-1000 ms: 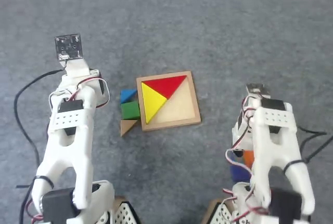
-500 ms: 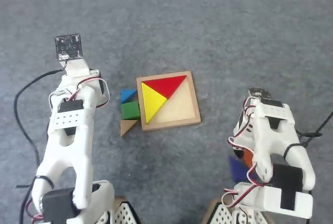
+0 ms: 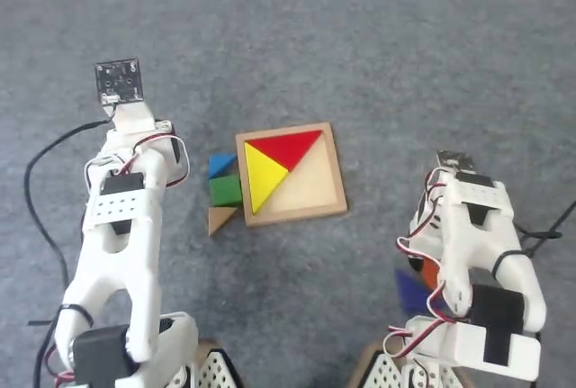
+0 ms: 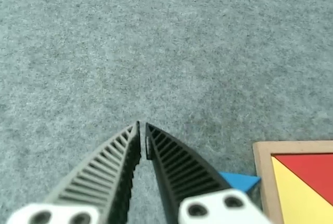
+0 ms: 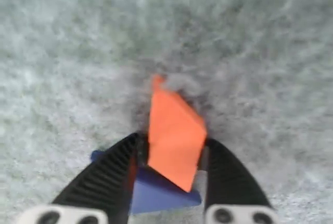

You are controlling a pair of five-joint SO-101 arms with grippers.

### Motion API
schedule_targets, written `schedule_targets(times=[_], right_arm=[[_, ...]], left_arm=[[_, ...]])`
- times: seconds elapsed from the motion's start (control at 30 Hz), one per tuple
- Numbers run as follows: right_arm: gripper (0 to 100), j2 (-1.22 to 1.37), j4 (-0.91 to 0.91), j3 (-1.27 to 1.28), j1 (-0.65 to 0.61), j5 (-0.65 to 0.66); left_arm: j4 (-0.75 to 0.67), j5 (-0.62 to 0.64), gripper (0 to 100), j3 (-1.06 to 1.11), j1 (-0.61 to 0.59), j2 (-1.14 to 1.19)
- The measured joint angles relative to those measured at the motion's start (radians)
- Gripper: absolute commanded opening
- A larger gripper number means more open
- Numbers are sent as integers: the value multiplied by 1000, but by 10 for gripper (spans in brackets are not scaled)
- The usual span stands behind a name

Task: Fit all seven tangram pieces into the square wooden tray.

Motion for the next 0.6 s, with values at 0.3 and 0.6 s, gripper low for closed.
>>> schedule_targets(times=[0.3, 0.6], right_arm=[[13, 9, 26, -25, 8, 0], [10, 41, 226, -241, 2, 3]], left_arm=[[0, 0, 15, 0, 0, 0], [0, 0, 15, 0, 0, 0]])
